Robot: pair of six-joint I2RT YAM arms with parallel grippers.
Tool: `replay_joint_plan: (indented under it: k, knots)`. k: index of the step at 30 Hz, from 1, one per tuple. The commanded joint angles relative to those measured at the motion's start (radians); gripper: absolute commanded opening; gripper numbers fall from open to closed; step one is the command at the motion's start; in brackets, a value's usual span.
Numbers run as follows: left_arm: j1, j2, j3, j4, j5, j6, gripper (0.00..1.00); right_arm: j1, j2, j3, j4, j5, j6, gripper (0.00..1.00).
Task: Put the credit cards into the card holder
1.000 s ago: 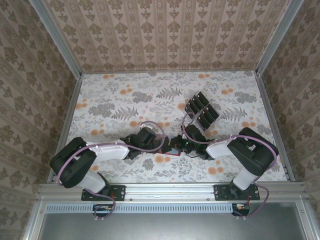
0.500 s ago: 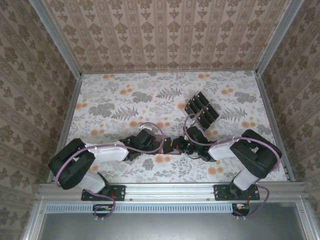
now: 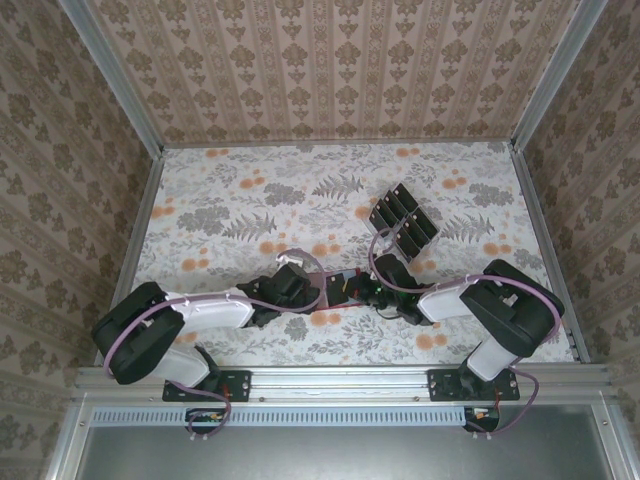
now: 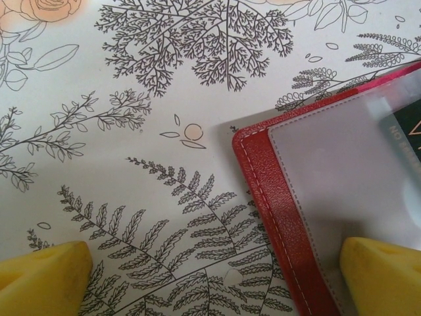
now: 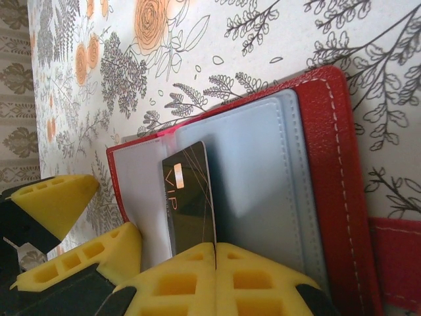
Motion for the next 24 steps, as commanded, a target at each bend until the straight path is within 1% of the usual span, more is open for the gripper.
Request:
replay_joint_plan:
  k: [1,7,24]
  knots:
    - [-0.014,0.013,-0.039,-0.102,0.014,-0.023,1.00,-0.005,-0.024,-0.028,-0.006,0.053,0.012,0.00]
    - [-0.016,0.031,-0.041,-0.094,0.013,-0.023,1.00,-0.005,-0.037,-0.033,-0.009,0.065,0.009,0.00]
    - [-0.021,0.047,-0.036,-0.090,0.010,-0.026,1.00,-0.001,0.023,-0.019,0.037,0.045,0.019,0.00]
